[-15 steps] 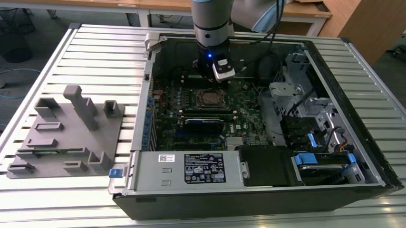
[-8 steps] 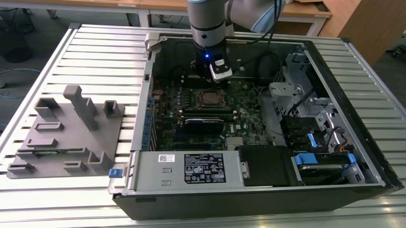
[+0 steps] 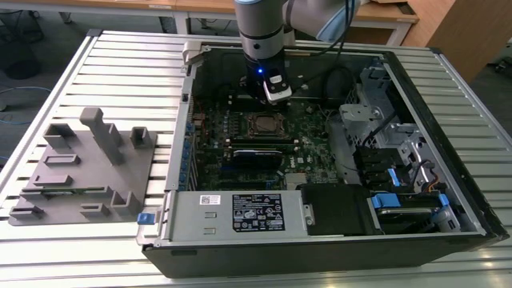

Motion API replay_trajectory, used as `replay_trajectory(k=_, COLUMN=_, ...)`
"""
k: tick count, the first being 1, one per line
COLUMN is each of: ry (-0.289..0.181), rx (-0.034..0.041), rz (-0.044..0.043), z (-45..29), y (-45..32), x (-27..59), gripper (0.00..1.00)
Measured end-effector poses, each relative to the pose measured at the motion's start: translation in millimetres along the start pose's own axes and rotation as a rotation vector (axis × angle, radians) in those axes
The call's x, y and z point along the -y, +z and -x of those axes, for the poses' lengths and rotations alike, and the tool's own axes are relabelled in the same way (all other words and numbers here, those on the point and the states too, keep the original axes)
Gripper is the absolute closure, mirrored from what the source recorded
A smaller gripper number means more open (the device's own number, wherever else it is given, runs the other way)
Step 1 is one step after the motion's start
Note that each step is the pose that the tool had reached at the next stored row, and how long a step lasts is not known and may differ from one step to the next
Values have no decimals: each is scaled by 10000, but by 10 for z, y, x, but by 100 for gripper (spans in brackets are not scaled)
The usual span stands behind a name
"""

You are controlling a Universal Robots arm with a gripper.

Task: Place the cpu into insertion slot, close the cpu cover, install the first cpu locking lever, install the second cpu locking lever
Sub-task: 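Install the first cpu locking lever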

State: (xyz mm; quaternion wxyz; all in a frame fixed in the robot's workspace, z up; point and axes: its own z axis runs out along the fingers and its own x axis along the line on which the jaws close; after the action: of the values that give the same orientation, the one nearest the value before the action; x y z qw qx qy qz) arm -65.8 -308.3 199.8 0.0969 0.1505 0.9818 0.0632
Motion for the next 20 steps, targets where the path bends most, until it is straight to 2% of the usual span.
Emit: replay_trajectory(k=20, ry=257, rx=40, rz=-43, z=-11, y=22, x=-47, gripper=89)
